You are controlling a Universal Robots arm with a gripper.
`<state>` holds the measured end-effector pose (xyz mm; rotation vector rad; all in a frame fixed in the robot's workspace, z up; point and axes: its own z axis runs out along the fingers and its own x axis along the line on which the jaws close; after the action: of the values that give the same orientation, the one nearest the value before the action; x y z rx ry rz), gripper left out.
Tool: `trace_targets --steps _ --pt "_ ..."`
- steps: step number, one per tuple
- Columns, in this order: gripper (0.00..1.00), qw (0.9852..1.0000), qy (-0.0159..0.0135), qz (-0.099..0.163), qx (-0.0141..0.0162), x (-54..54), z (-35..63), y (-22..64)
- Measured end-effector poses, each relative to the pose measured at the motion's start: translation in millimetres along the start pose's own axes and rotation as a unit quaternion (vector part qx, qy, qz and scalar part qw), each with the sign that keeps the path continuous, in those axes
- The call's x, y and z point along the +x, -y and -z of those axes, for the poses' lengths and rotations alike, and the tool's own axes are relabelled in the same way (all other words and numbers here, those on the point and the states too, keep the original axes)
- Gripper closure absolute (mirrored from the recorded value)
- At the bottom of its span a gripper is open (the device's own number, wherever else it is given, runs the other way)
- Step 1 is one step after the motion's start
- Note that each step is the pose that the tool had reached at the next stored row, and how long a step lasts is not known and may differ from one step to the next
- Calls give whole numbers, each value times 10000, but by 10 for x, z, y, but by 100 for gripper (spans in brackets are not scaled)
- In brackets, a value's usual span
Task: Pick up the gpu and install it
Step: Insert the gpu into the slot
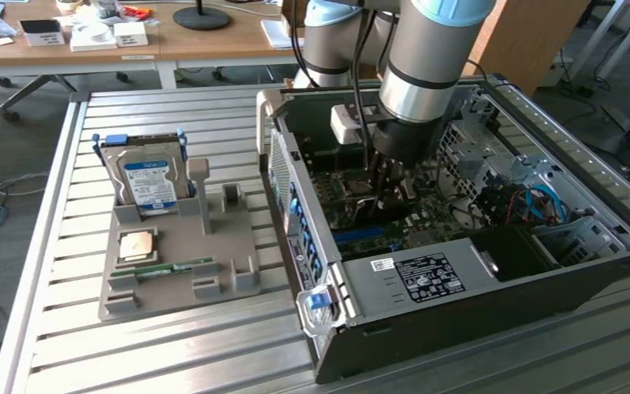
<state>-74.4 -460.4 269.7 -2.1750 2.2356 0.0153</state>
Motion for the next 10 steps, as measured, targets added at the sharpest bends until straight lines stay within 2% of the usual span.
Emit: trace_targets --steps 3,6,10 --pt "73 10000 -2 0 0 0 0 -1" --pt "73 10000 -50 -1 -5 -11 -7 -1" --pt "73 10000 -53 -1 -5 -10 -6 -1"
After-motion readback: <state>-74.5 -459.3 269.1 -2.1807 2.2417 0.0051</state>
